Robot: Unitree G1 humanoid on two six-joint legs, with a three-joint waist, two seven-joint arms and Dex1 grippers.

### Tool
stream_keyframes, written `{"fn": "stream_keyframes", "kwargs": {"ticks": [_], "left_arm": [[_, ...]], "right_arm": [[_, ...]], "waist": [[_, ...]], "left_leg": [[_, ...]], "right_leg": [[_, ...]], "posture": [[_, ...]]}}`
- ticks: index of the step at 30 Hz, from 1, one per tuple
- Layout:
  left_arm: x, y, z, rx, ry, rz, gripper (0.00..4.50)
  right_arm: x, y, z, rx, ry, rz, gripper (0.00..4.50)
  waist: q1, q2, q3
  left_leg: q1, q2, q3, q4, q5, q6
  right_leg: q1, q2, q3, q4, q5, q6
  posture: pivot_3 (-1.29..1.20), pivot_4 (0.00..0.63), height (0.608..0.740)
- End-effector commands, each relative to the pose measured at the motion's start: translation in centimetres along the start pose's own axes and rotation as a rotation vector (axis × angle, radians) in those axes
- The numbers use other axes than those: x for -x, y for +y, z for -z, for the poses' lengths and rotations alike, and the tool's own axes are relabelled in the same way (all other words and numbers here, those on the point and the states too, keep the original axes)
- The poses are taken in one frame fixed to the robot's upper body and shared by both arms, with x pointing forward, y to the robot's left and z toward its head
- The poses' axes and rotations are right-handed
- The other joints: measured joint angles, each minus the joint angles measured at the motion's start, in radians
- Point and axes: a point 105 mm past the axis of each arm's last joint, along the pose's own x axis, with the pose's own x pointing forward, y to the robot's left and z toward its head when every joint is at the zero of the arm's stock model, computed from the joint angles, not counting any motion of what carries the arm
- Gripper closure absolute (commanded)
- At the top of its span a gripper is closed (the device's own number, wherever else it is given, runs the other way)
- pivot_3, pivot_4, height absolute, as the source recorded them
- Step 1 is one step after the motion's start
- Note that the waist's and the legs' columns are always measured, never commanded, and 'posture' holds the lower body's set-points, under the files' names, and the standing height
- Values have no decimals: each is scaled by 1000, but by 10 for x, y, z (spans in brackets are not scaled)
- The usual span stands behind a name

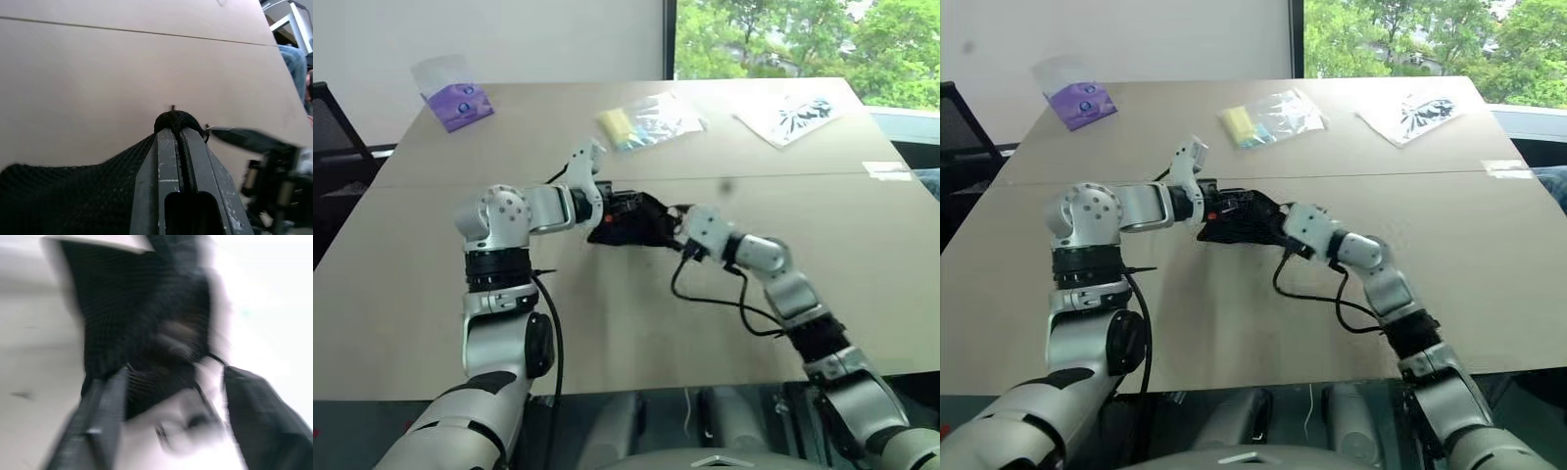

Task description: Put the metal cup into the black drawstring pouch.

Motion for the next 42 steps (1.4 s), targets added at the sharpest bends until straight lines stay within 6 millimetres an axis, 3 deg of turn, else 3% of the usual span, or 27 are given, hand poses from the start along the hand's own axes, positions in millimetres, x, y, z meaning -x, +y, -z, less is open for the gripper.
{"fn": "stream_keyframes", "kwargs": {"ticks": [1,3,5,6,9,13,18,21,31,34,39,40,41,42], "left_arm": [[0,1,-8,-41,-29,6,4500],[1,1,-14,-53,-45,13,4500],[4,-1,-22,-66,-63,33,4500],[5,-2,-25,-71,-70,43,4500],[21,-11,-39,-138,-88,115,4500],[31,-11,-49,-182,-86,136,4500],[35,-11,-53,-227,-76,127,4500],[39,-12,-58,-245,-82,126,4500],[50,-12,-61,-253,-98,117,4500],[52,-10,-61,-250,-99,107,4500],[55,-10,-59,-249,-98,105,4500],[55,-10,-60,-249,-99,105,4500],[55,-10,-60,-248,-100,103,4500],[56,-9,-60,-249,-101,101,4500]], "right_arm": [[22,-14,-40,-121,-64,46,174],[35,-14,-52,-147,-75,40,174],[42,-16,-52,-124,-53,67,174],[44,-18,-45,-111,-16,86,174],[38,-17,-1,-50,159,152,174],[8,-13,3,-283,84,203,174],[-30,-22,10,-221,109,287,174],[-55,-31,-1,-214,75,333,174],[-79,-23,2,-218,57,294,174],[-81,-29,3,-210,51,300,946],[-81,-36,4,-214,32,313,3157],[-81,-37,3,-220,22,317,3772],[-81,-39,2,-229,11,320,3853],[-82,-40,0,-230,-2,321,4317]], "waist": [[-1,0,0],[-2,0,0],[-1,0,0],[-1,0,0],[0,0,0],[-5,0,1],[-4,2,2],[-5,1,2],[-21,1,2],[-30,1,2],[-36,2,2],[-36,2,2],[-36,2,2],[-36,2,2]], "left_leg": [[0,0,0,0,0,0],[-1,0,0,0,0,0],[-1,0,0,0,0,0],[-1,0,0,0,0,0],[-1,0,0,0,0,0],[0,1,1,-1,0,0],[0,0,2,-3,0,0],[0,0,1,-3,0,0],[-3,0,1,-6,0,0],[-4,0,1,-6,0,0],[-4,0,1,-6,0,0],[-5,0,1,-6,0,0],[-5,0,1,-6,0,0],[-5,0,1,-6,0,0]], "right_leg": [[0,0,0,0,0,0],[0,0,0,0,0,0],[0,0,0,-1,0,0],[0,0,-1,-1,0,0],[0,0,-1,-1,0,0],[-1,0,0,-1,0,0],[-1,0,1,-1,0,0],[-2,0,1,-2,0,0],[-5,0,1,-4,0,0],[-6,0,1,-4,0,0],[-7,0,1,-4,0,0],[-8,0,1,-3,0,0],[-8,0,2,-3,0,0],[-8,0,2,-3,0,0]], "posture": [[0,150,740],[0,150,740],[0,150,740],[0,150,740],[0,150,740],[0,150,740],[0,150,740],[0,150,740],[0,150,740],[0,150,740],[0,150,740],[0,150,740],[0,150,740],[0,150,740]]}}
